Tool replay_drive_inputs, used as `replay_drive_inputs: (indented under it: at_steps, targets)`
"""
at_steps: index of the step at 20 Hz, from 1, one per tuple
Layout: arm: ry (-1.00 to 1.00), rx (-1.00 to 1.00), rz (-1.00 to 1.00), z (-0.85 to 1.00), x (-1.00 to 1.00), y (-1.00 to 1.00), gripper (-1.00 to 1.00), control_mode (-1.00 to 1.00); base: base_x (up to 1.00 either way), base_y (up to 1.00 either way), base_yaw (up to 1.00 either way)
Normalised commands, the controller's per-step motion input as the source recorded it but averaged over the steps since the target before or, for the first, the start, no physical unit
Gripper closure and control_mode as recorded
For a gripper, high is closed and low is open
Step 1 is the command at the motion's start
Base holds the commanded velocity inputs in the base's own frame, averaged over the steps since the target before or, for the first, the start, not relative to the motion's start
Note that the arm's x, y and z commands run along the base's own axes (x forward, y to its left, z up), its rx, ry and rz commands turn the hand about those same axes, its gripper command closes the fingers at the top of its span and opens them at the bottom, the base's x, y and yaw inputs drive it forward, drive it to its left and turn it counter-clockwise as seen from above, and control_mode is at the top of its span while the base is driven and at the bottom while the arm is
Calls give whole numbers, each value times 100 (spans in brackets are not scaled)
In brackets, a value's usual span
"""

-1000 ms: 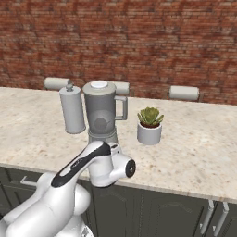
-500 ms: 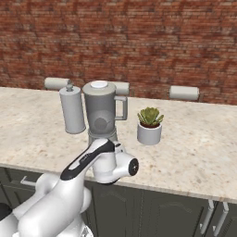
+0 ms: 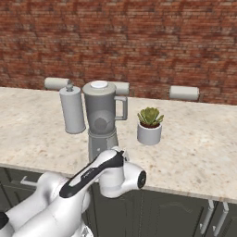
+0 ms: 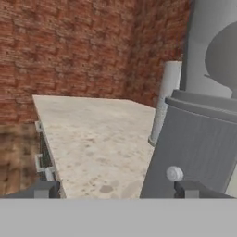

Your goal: Open the blender lid, put the apple in the blender, close the lid, and start the blender.

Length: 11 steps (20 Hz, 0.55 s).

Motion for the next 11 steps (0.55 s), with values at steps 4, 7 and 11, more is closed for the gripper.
replay_drive_inputs:
  at_steps: [4, 7, 11]
  targets:
    - [-21, 0, 0, 38, -77, 0, -100, -100, 0, 0, 0]
    - [-18, 0, 0, 57, -39, 0, -100, -100, 0, 0, 0]
    - [-13, 0, 0, 54, -13, 0, -100, -100, 0, 0, 0]
